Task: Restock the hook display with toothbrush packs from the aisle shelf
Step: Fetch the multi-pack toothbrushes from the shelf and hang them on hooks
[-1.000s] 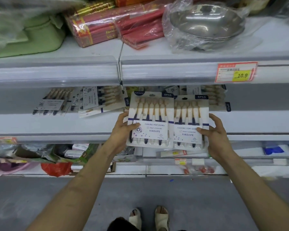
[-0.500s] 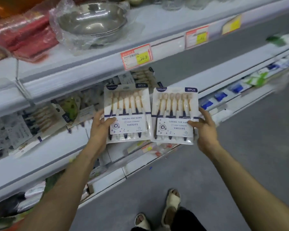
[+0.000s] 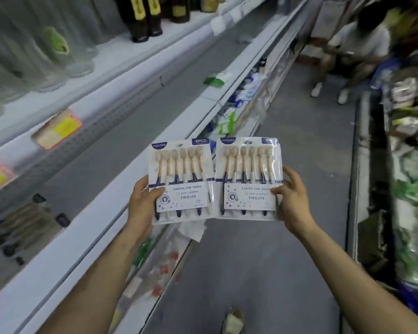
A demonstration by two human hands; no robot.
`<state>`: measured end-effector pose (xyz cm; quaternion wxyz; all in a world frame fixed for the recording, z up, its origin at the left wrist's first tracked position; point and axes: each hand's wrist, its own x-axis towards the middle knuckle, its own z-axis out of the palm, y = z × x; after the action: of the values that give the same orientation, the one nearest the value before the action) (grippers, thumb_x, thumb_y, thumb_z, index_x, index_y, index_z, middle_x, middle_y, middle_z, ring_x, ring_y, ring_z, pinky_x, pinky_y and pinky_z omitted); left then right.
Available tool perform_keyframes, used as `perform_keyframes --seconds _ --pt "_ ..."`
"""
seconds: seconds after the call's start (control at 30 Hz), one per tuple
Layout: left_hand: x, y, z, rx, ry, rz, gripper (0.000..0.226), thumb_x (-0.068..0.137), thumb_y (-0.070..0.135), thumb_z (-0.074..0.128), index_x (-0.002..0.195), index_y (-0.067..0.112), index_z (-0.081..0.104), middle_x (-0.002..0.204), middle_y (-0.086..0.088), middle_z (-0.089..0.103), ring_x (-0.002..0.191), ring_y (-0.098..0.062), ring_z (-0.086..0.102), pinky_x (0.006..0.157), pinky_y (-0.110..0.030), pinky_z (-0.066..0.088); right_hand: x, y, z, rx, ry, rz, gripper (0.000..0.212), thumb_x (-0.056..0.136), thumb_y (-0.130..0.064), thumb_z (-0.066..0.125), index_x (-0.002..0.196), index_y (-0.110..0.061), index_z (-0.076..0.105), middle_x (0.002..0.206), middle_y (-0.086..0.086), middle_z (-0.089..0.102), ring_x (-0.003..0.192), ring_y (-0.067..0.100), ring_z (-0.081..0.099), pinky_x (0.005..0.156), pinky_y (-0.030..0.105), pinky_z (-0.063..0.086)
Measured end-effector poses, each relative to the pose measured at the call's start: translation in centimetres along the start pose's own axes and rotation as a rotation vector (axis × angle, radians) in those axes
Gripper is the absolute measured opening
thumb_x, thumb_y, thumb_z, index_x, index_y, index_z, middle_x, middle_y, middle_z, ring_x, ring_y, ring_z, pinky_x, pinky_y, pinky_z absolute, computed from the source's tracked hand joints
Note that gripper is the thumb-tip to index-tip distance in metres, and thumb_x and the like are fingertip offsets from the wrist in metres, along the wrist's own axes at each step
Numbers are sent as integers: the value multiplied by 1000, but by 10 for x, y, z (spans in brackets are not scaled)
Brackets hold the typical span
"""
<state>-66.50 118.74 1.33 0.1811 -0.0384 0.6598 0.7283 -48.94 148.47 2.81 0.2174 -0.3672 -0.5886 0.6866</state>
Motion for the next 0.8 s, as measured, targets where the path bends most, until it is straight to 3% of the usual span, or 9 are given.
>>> perform_keyframes --seconds 0.07,0.13,0.2,0.33,0.5,0.6,0.7,0.8 --pt "28 9 64 -12 -48 20 50 95 -1 66 138 21 57 122 -14 75 111 -33 73 89 -46 60 42 -19 -37 6 47 -43 65 88 13 53 134 -33 59 113 -7 77 110 15 72 102 46 56" --pt "55 18 122 9 -111 40 51 92 0 69 135 24 60 123 -15 75 114 -37 71 95 -54 58 77 -38 -70 16 108 -65 67 89 14 53 137 -31 56 116 -4 76 111 14 71 103 43 56" --pt "78 25 174 46 -164 63 51 86 4 73 130 29 65 122 -13 76 115 -38 71 97 -57 56 107 -54 -97 32 165 -71 68 90 15 51 139 -33 54 113 -7 75 106 8 72 95 38 58" --pt "136 39 276 88 -265 105 49 91 -1 68 133 24 65 117 -4 78 112 -34 73 90 -49 60 172 -77 -143 22 304 -100 71 90 14 48 141 -35 49 102 -21 75 98 2 72 84 32 57" --pt "215 45 400 120 -437 122 51 93 1 67 131 35 67 124 -2 76 117 -30 71 99 -51 57 251 -99 -191 36 481 -119 70 88 15 42 146 -24 47 118 -8 69 91 -8 69 71 15 56" --pt "264 55 479 111 -533 136 52 93 0 67 120 44 69 121 3 77 112 -24 74 88 -40 62 303 -111 -214 23 588 -139 70 87 14 43 146 -23 49 124 -11 67 97 -7 68 76 18 58" --pt "309 67 554 148 -638 132 50 94 1 68 129 36 68 121 0 77 111 -30 74 91 -54 61 345 -133 -233 13 736 -127 68 86 15 46 137 -29 52 124 -10 67 108 1 66 80 17 58" --pt "347 85 634 149 -759 139 51 94 2 69 133 34 66 123 3 76 114 -24 73 98 -53 58 383 -160 -255 -16 841 -131 68 90 16 45 143 -27 47 119 -10 66 91 -12 67 69 9 52"
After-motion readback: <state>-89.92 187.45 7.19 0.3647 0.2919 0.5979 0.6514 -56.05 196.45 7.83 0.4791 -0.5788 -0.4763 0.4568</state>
